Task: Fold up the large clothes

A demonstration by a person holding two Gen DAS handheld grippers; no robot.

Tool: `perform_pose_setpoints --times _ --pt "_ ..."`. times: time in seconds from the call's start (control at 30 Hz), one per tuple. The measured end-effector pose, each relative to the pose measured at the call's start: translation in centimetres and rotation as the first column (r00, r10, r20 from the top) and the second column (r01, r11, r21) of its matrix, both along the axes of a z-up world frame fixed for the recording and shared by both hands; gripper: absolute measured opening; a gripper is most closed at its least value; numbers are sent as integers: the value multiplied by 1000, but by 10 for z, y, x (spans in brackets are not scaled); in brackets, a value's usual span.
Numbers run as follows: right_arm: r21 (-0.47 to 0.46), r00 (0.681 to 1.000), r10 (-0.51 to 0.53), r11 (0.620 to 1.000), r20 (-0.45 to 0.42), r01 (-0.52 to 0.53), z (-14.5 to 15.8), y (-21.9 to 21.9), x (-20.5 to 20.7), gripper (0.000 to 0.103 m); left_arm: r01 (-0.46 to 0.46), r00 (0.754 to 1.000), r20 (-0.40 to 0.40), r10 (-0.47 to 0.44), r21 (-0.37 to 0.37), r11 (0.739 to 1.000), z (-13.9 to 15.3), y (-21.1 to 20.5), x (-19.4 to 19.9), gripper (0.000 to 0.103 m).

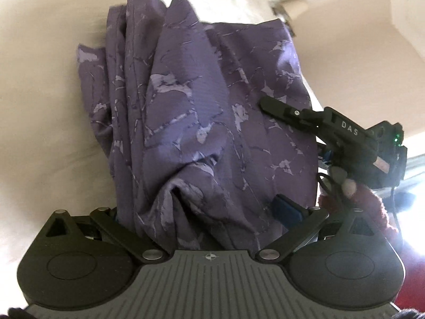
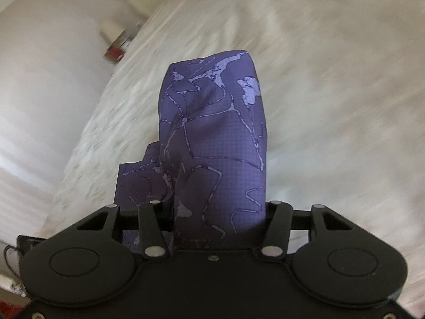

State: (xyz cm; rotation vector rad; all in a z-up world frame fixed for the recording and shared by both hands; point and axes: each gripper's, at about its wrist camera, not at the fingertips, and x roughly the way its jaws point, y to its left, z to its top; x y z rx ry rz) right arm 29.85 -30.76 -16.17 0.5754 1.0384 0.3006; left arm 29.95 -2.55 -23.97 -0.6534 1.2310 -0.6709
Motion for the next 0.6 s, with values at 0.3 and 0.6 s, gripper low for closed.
perform_pose_setpoints --times 0.3,0.6 --pt "-185 991 -122 977 -57 109 -10 -49 -29 83 -101 993 -32 111 215 971 -17 -8 -18 102" --pt "-282 983 -131 946 127 162 27 -53 -48 83 -140 951 310 5 413 900 89 -38 -43 97"
